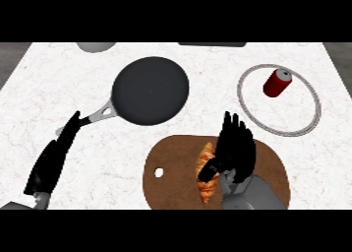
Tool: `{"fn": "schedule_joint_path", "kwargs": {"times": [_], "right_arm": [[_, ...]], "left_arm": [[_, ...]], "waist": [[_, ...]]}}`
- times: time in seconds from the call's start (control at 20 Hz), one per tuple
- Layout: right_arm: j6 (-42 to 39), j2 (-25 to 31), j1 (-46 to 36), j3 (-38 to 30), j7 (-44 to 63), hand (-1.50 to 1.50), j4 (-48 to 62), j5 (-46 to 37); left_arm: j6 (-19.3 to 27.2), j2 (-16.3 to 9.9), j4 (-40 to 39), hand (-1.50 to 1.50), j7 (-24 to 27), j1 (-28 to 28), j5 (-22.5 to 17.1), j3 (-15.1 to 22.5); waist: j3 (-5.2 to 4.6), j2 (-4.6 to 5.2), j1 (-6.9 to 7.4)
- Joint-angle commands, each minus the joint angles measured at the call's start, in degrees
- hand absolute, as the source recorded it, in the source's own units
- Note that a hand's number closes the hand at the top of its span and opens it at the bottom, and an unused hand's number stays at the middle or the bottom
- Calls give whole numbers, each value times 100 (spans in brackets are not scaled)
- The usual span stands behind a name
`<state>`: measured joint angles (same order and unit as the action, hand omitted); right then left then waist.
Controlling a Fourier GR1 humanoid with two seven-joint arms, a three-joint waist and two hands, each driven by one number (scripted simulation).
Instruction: Pick the croissant from the cutting board and place it in the pan
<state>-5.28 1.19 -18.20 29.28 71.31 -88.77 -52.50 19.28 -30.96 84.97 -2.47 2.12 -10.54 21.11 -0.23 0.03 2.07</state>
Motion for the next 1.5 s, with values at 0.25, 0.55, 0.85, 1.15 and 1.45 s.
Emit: {"fn": "schedule_joint_path", "kwargs": {"times": [0.25, 0.55, 0.85, 1.15, 1.45], "right_arm": [[-941, -114, -643, -387, 1391, -150, 1160, 634], [-1060, -114, -1061, -558, 1390, -150, 1632, 1074], [-882, -114, -1266, -520, 1391, -150, 2443, 1105], [-639, -115, -1299, -368, 1391, -150, 2813, 1348], [-611, -115, -1349, -347, 1391, -150, 3222, 1468]], "left_arm": [[34, 2, 225, 0, -42, -182, 62, 44], [-50, -89, 283, 0, -183, -171, -35, -96], [9, 95, 113, 0, -144, 2, 50, -70], [-16, 77, 142, 0, -282, 12, 42, -99], [10, 105, 174, 0, -206, -41, 112, -112]], "waist": [[0, -10, 83], [0, -25, 37], [-5, -15, -17], [-1, -37, -18], [2, -37, -55]]}}
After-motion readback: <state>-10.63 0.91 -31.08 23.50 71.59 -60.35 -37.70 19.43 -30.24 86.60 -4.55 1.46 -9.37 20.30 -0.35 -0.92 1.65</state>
